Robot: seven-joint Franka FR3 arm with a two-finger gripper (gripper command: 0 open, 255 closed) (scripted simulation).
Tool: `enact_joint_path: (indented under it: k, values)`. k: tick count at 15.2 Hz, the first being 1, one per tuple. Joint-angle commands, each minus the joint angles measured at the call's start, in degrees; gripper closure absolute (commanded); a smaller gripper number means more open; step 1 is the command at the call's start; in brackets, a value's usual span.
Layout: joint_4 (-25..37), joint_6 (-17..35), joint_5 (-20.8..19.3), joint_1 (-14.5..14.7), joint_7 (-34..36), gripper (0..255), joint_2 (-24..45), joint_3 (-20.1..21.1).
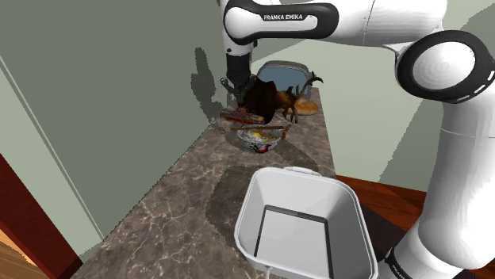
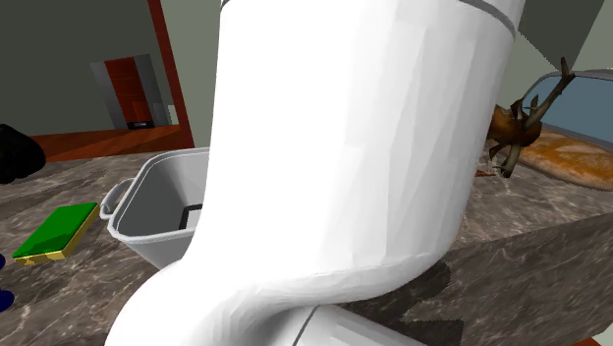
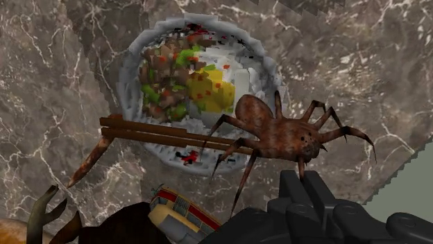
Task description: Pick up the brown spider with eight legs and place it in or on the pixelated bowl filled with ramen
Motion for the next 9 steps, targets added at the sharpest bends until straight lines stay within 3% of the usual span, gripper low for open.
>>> enact_joint_path:
  k: [1,6,9]
  values:
    - [-2.4,1.1,0.9,-2.3,-2.7,255,-1.9,-0.7]
    - [-4.4,2.2,2.4,-7.3,-9.5,255,-4.0,-2.8]
    - [-7.3,4.7,2.6,-7.6,-9.3,255,-4.5,-2.9]
